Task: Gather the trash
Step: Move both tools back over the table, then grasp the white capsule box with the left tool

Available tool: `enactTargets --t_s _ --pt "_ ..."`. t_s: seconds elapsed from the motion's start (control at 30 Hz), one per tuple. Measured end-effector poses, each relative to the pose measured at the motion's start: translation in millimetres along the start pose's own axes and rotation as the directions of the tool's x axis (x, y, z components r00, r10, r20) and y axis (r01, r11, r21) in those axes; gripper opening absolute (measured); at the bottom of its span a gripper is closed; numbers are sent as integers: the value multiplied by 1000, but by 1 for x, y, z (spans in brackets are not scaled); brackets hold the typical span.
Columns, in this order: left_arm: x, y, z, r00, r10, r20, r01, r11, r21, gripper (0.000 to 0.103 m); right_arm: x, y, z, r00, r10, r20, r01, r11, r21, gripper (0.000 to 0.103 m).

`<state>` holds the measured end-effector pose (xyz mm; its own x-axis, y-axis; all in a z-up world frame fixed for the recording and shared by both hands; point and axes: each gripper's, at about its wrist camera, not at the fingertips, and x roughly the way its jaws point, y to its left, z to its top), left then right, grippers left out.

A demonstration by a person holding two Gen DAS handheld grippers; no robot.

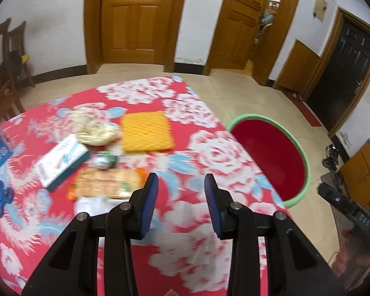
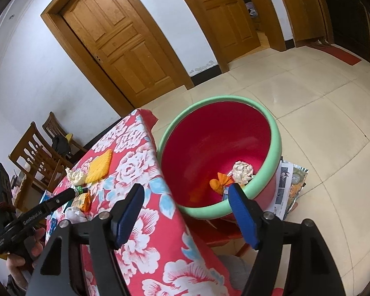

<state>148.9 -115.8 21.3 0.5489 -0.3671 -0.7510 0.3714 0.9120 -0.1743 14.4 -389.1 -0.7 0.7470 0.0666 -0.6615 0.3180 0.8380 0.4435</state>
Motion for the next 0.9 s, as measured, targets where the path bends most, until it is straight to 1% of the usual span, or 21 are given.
enactTargets --t_s 0.2,0.4,0.5,0.6,0.67,0.7,0.9 --pt "-4 42 4 996 88 16 -87 996 -25 38 5 15 -5 1000 6 -22 -6 1000 -19 75" --pt "-4 85 6 991 135 7 -135 989 -56 39 11 32 -10 999 9 -46 -11 999 -45 76" --pt "1 102 8 989 145 -8 -145 988 -52 43 14 39 -12 998 10 -58 -13 998 -55 77" --pt "8 117 8 984 177 -23 -178 984 -25 48 18 46 -14 997 9 -71 -13 998 -60 78" --pt "15 124 8 981 191 -40 -191 982 6 63 20 50 -17 997 7 -79 -12 998 -65 78" --pt "19 128 8 980 194 -51 -194 981 20 65 22 52 -17 996 10 -86 -16 998 -65 78" --pt "35 144 6 973 223 -59 -222 975 26 67 30 66 -21 993 7 -114 -16 997 -75 78"
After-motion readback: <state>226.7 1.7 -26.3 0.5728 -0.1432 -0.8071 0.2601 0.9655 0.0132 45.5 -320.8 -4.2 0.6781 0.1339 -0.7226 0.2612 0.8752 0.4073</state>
